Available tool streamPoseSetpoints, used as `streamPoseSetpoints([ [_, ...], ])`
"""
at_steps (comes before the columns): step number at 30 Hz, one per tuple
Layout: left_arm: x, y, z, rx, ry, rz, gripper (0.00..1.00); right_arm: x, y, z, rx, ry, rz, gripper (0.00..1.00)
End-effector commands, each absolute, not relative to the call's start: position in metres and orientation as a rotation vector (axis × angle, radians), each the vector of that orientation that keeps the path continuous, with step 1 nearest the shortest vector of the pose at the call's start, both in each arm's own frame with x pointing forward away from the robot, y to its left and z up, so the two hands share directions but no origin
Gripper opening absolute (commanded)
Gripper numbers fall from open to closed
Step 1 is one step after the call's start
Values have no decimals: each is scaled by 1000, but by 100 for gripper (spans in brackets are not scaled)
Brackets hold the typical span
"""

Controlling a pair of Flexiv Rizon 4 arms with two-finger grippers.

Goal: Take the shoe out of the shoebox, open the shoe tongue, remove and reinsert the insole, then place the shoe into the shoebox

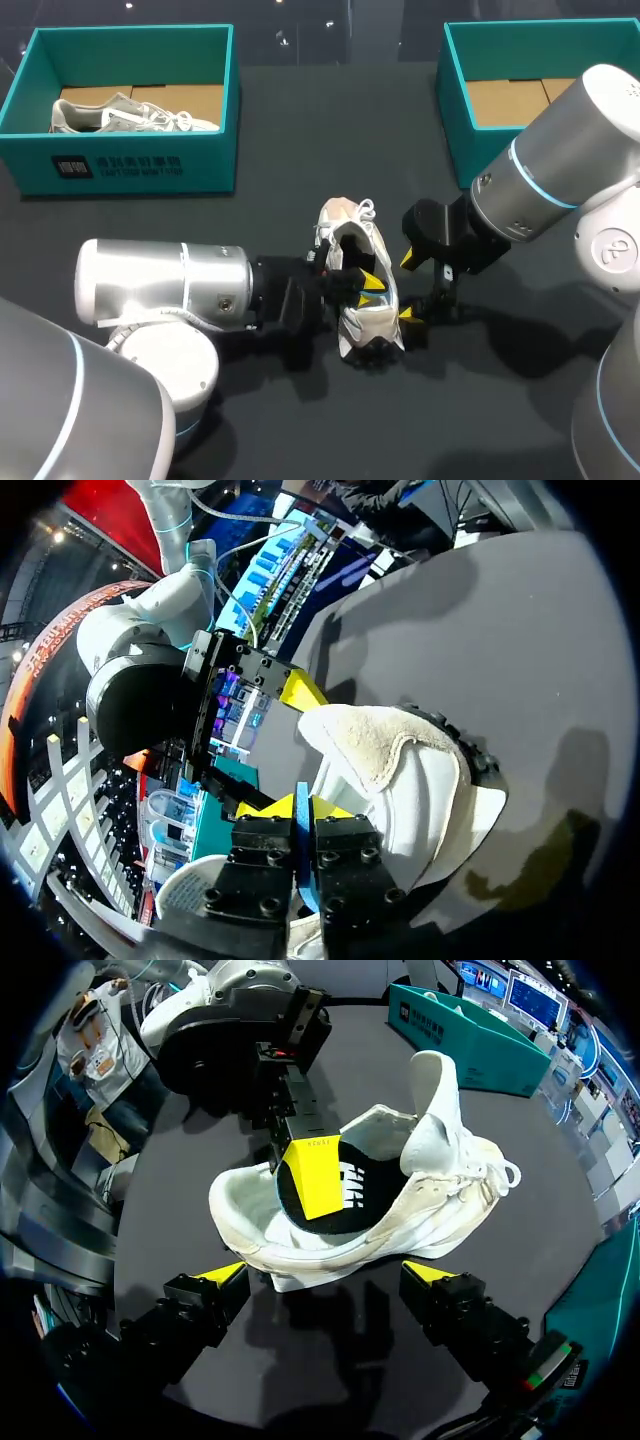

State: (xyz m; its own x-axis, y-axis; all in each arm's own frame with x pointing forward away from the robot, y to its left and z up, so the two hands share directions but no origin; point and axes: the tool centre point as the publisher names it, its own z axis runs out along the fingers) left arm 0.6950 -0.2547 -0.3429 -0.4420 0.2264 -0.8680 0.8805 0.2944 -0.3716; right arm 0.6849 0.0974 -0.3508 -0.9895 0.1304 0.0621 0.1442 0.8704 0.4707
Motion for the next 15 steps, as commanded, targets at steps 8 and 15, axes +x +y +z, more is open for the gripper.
streamPoseSetpoints([
  [8, 696, -258, -342, 894, 1921, -1273, 11, 684, 97, -351, -222, -3012, -762, 100],
  [15, 690, -251, -327, 868, 1932, -1321, 28, 684, 97, -351, -222, -3012, -762, 100],
])
